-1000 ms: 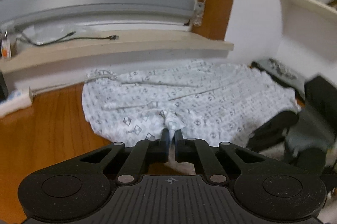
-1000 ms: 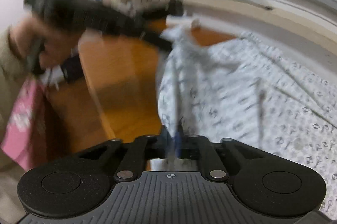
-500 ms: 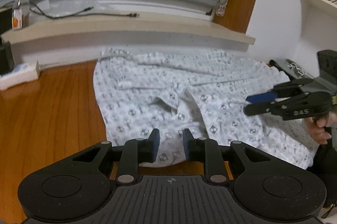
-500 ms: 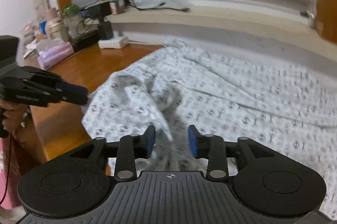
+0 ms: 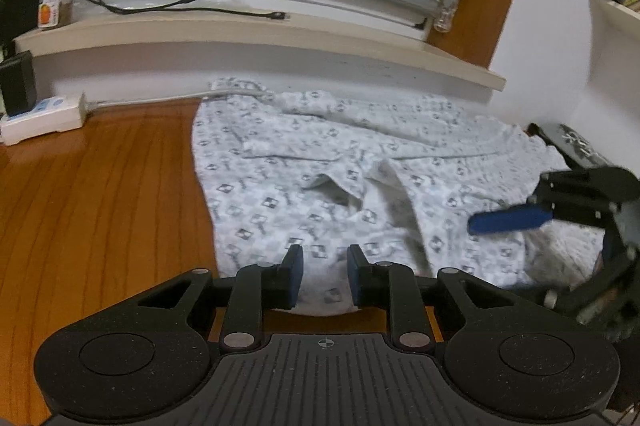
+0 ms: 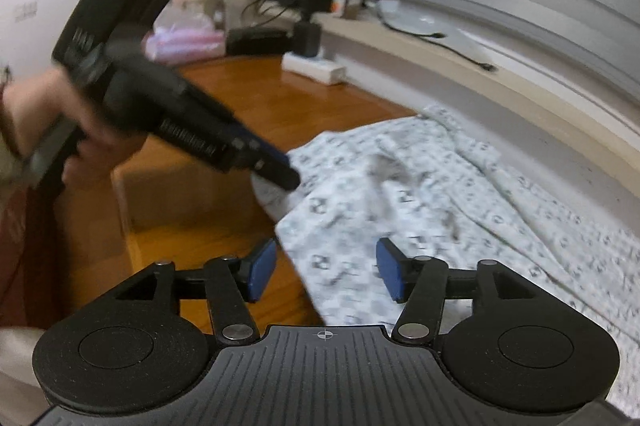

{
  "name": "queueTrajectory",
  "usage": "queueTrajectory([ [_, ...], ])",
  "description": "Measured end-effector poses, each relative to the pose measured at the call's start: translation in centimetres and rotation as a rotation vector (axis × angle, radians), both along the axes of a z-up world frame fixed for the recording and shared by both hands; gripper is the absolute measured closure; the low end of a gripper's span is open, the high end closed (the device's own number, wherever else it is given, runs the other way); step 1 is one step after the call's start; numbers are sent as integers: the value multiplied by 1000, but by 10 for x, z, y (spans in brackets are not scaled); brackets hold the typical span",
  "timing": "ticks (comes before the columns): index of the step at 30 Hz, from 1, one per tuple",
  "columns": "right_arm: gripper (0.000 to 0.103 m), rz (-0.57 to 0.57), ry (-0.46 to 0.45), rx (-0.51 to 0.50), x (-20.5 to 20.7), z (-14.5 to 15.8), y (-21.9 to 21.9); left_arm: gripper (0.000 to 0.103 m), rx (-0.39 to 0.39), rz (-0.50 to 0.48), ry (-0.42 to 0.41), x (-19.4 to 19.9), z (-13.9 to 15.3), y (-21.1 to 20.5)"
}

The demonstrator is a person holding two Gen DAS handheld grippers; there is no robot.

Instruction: Fold clothes

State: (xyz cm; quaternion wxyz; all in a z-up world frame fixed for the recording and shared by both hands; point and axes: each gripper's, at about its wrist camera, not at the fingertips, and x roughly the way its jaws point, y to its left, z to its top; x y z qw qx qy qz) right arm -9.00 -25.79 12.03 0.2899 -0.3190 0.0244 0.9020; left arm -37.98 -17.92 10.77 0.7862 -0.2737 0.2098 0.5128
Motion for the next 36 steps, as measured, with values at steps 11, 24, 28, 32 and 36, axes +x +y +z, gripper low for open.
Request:
queueTrajectory([
  [11,97,2,38,-77,-4,14,11,78,26,55,5,-18,11,-4],
  [24,88,317,241,-392,-25,45,-46,78,112,145,30,-53,48,-19],
  [28,65,280,227,-340,-26,46,-42,78,91,137,34,-54,38,-27],
  [32,65,229,201,-282,-22,47,-33,78,68,119,19,-53,28,-38],
  [36,65,176,183,-262,-14,40,-23,78,46,84,16,-46,19,-49],
])
